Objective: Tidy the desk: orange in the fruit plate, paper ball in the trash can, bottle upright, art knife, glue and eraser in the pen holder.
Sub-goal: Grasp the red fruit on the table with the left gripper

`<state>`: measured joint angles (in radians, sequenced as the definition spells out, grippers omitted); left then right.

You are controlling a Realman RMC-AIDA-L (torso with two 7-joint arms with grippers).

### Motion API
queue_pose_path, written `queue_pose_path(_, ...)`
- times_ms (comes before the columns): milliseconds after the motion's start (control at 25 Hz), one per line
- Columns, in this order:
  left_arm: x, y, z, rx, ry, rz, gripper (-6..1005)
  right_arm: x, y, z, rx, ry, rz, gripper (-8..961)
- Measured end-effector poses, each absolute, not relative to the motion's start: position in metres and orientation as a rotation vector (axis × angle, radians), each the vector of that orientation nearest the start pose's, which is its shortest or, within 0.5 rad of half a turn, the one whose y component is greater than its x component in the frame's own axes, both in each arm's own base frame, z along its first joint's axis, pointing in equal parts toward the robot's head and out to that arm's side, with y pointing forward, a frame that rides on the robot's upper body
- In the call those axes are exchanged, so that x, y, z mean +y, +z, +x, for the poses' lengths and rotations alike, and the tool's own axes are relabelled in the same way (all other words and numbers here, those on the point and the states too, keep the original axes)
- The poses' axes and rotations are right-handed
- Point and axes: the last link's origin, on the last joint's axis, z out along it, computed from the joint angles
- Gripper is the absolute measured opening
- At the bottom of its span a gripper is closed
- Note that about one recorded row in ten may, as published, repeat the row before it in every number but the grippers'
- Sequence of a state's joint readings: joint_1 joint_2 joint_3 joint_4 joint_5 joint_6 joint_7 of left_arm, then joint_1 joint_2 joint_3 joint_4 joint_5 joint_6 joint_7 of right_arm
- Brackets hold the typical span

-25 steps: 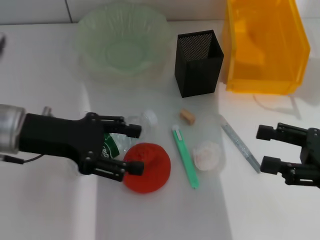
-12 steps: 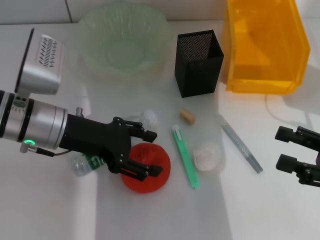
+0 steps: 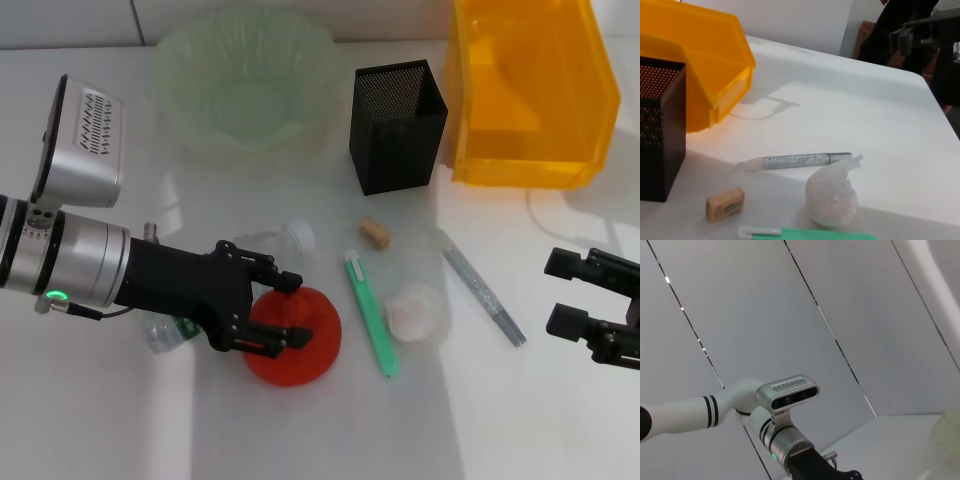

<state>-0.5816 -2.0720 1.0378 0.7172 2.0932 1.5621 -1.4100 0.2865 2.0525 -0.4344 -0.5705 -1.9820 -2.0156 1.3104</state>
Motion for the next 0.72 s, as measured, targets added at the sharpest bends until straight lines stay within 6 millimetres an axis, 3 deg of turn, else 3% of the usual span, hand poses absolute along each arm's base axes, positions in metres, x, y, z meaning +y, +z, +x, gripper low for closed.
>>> queue_pose_path(160, 0.3201, -0.0377, -0.2400, -0.350, -0.306, -3.104, 768, 0.2185, 0.0359, 0.3048, 0.796, 1.208, -2.609, 823)
queue_pose_path(280, 0.3205, -0.0376, -0.2409, -0.351, -0.301, -3.098, 555, 0.2189, 0.0359, 0.3045, 0.795, 1.208, -2.610, 823)
queue_pose_path(720, 0.3214, -0.0375, -0.2420, -0.348, -0.287, -3.093, 269, 0.2193, 0.0357, 0.3040, 0.792, 1.211, -2.609, 823)
